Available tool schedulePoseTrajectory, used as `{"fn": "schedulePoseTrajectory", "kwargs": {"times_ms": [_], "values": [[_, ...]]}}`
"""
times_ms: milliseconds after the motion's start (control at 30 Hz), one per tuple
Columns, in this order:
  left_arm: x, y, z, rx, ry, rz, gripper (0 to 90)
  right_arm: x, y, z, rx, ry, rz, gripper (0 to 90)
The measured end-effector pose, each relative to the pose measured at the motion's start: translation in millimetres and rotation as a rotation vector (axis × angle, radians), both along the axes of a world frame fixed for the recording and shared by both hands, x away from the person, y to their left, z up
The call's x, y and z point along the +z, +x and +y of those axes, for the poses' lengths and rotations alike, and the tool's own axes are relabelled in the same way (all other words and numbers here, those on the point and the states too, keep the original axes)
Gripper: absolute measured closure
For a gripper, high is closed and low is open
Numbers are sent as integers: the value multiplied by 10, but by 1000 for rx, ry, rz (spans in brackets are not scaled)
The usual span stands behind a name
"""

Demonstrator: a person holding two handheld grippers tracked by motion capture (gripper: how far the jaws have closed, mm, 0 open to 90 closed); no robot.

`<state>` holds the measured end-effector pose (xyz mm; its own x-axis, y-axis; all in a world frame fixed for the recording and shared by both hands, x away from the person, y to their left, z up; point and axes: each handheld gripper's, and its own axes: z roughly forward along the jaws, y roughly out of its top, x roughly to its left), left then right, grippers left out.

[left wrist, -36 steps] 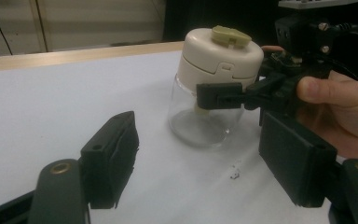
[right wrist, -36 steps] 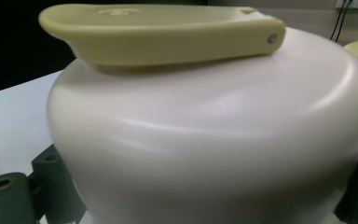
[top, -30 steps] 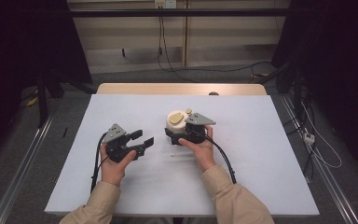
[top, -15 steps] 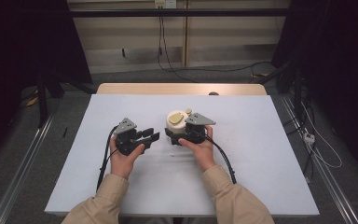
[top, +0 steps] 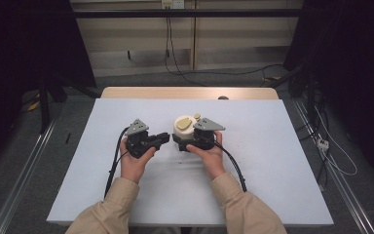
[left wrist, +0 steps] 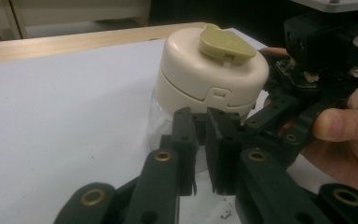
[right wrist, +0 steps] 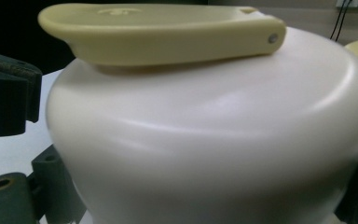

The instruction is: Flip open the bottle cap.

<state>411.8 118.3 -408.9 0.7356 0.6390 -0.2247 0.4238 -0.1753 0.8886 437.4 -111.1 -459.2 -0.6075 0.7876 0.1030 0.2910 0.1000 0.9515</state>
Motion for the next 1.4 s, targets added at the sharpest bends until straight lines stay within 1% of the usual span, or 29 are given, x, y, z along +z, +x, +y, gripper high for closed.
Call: {"fn": "schedulePoseTrajectory", "kwargs": {"times_ms": [67, 233, 300, 433, 533, 600, 667, 700, 800, 933, 1033, 1167, 1233, 1300, 1367, 1400], "values": [[-3, 10, -3, -1, 7, 3, 851, -1, 1, -1, 1, 1, 0, 66], [-6, 31, -16, -7, 2, 8, 899, -1, 1, -1, 1, 1, 0, 66], [11, 37, -33, -14, 14, 4, 900, -1, 0, -1, 0, 0, 0, 66], [70, 54, -78, -28, 16, 1, 900, 0, 0, 0, 0, 0, 0, 66], [104, 81, -101, -32, 18, 8, 900, 0, 0, 0, 0, 0, 0, 66], [123, 93, -124, -33, 37, 10, 900, 0, 0, 0, 0, 0, 0, 66], [142, 102, -145, -38, 37, 11, 900, 0, 0, 0, 0, 0, 0, 66], [155, 107, -153, -36, 48, 9, 900, -1, 1, -1, 2, 1, 0, 66], [175, 117, -184, -38, 51, 11, 900, -1, 0, -1, 1, 0, 0, 66], [184, 130, -215, -34, 68, 8, 900, 0, -1, 0, 1, 0, 0, 66], [190, 134, -232, -36, 75, 8, 900, 0, -1, 0, 1, -1, 0, 66], [201, 145, -228, -31, 70, 15, 900, 0, 0, 0, 1, -1, 0, 66], [209, 148, -229, -32, 67, 11, 900, 0, -1, 1, 0, -1, 0, 66], [220, 149, -238, -37, 73, 8, 900, 0, -1, 0, 0, -1, 0, 66], [228, 148, -249, -40, 66, 1, 900, 0, 0, 0, 1, -1, 0, 66], [237, 148, -252, -38, 76, 2, 900, 0, 0, 0, 0, -1, 0, 66]]}}
